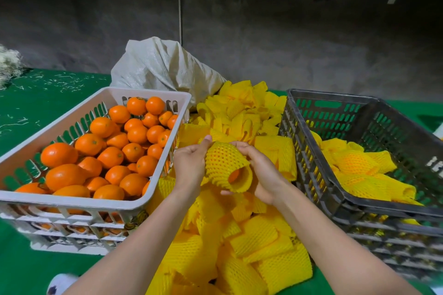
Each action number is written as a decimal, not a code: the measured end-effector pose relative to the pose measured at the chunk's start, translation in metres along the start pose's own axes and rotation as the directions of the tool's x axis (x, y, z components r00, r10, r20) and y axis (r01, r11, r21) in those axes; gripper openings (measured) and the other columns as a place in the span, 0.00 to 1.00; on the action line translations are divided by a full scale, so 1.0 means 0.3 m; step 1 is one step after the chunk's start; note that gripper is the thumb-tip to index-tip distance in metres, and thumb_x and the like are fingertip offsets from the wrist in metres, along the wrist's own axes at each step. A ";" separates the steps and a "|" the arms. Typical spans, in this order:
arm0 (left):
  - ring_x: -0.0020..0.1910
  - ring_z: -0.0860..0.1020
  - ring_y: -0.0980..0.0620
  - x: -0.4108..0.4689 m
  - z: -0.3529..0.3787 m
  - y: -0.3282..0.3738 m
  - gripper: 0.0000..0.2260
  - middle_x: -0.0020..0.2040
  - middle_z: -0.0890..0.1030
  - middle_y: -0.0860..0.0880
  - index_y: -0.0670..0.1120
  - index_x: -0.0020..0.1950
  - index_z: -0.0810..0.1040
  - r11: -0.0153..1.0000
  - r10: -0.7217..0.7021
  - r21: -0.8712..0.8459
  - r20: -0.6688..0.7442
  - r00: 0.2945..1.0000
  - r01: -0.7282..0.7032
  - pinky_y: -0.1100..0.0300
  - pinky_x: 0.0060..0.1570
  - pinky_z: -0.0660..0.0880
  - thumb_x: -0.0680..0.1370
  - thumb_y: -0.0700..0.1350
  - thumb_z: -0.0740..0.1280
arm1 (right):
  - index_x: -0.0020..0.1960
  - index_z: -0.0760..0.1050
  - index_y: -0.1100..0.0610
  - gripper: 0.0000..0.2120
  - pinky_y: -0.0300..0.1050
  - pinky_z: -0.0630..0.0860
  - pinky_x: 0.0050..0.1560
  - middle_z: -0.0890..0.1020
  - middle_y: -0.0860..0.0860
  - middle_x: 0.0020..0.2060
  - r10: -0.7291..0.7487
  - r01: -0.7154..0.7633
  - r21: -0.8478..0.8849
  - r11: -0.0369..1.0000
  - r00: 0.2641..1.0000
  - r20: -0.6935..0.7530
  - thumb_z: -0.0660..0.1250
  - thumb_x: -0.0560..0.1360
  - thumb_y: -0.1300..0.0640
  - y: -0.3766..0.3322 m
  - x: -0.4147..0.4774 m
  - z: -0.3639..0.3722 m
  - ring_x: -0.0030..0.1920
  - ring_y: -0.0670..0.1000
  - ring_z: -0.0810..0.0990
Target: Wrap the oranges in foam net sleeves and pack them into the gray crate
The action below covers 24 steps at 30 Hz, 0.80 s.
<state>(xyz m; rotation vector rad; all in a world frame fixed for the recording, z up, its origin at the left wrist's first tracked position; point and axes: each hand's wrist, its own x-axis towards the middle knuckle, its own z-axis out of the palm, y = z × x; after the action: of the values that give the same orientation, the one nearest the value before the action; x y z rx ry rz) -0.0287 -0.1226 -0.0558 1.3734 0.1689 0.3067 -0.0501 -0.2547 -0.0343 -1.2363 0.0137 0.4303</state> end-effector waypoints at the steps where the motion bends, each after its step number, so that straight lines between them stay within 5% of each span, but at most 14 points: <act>1: 0.27 0.67 0.47 -0.001 -0.001 -0.001 0.22 0.27 0.69 0.42 0.37 0.27 0.70 0.998 0.049 0.037 0.039 0.998 -0.051 0.57 0.34 0.69 0.76 0.50 0.69 | 0.49 0.76 0.50 0.09 0.60 0.79 0.39 0.80 0.55 0.50 0.019 -0.022 0.062 0.998 0.999 0.050 0.57 0.78 0.53 0.001 -0.004 -0.005 0.46 0.57 0.81; 5: 0.21 0.58 0.55 -0.004 -0.007 0.015 0.25 0.20 0.61 0.51 0.46 0.23 0.61 0.960 0.201 0.159 0.190 0.961 -0.232 0.60 0.26 0.58 0.74 0.54 0.68 | 0.47 0.82 0.50 0.13 0.61 0.78 0.42 0.83 0.54 0.44 0.054 -0.085 0.147 0.986 0.978 0.202 0.64 0.69 0.45 0.002 -0.022 -0.011 0.43 0.55 0.82; 8: 0.20 0.55 0.58 0.006 -0.001 0.034 0.24 0.19 0.58 0.56 0.48 0.22 0.59 0.935 0.233 0.189 0.311 0.921 -0.300 0.64 0.23 0.54 0.73 0.54 0.67 | 0.53 0.75 0.50 0.15 0.64 0.77 0.43 0.82 0.55 0.46 0.040 -0.071 0.147 0.987 0.978 0.207 0.69 0.67 0.53 0.015 -0.035 -0.026 0.45 0.57 0.81; 14: 0.24 0.64 0.61 0.028 0.058 0.074 0.20 0.24 0.68 0.55 0.43 0.30 0.72 0.897 0.188 0.275 0.471 0.862 -0.346 0.66 0.25 0.61 0.68 0.60 0.65 | 0.53 0.76 0.45 0.21 0.58 0.77 0.46 0.84 0.55 0.47 -0.044 0.022 0.158 0.987 0.989 0.138 0.71 0.64 0.62 0.008 -0.068 -0.052 0.48 0.58 0.81; 17: 0.38 0.75 0.61 0.035 0.126 0.087 0.17 0.39 0.78 0.54 0.46 0.45 0.78 0.954 0.105 0.231 0.339 0.935 -0.191 0.72 0.35 0.71 0.74 0.60 0.62 | 0.54 0.77 0.50 0.21 0.53 0.78 0.49 0.84 0.54 0.47 -0.133 0.126 0.122 0.985 0.990 0.046 0.71 0.62 0.61 -0.035 -0.086 -0.080 0.48 0.55 0.82; 20: 0.43 0.79 0.53 0.016 0.213 0.082 0.13 0.43 0.81 0.49 0.47 0.45 0.78 0.996 -0.081 0.072 0.320 0.944 0.061 0.62 0.43 0.77 0.80 0.54 0.60 | 0.58 0.75 0.50 0.26 0.52 0.79 0.50 0.84 0.53 0.48 -0.205 0.206 0.030 0.978 0.978 -0.039 0.72 0.60 0.58 -0.102 -0.114 -0.142 0.49 0.55 0.82; 22: 0.46 0.78 0.47 -0.015 0.293 0.073 0.11 0.44 0.80 0.44 0.46 0.44 0.77 0.997 -0.074 0.046 0.339 0.938 0.062 0.53 0.48 0.75 0.81 0.50 0.60 | 0.56 0.76 0.50 0.24 0.52 0.79 0.50 0.84 0.52 0.48 -0.267 0.263 -0.054 0.963 0.960 -0.084 0.72 0.60 0.57 -0.154 -0.131 -0.201 0.50 0.54 0.82; 24: 0.41 0.77 0.48 -0.040 0.387 0.060 0.10 0.42 0.77 0.41 0.44 0.44 0.76 0.999 -0.001 0.036 0.319 0.948 -0.011 0.52 0.43 0.74 0.82 0.45 0.59 | 0.55 0.77 0.52 0.23 0.52 0.79 0.51 0.84 0.53 0.47 -0.332 0.325 -0.069 0.943 0.933 -0.139 0.72 0.60 0.57 -0.218 -0.141 -0.275 0.49 0.54 0.82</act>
<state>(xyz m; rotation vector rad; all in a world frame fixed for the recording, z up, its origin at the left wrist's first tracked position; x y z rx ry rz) -0.0079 -0.2322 -0.0166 1.4409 -0.0992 0.0822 -0.0495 -0.3603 0.0076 -1.2847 -0.0760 0.0458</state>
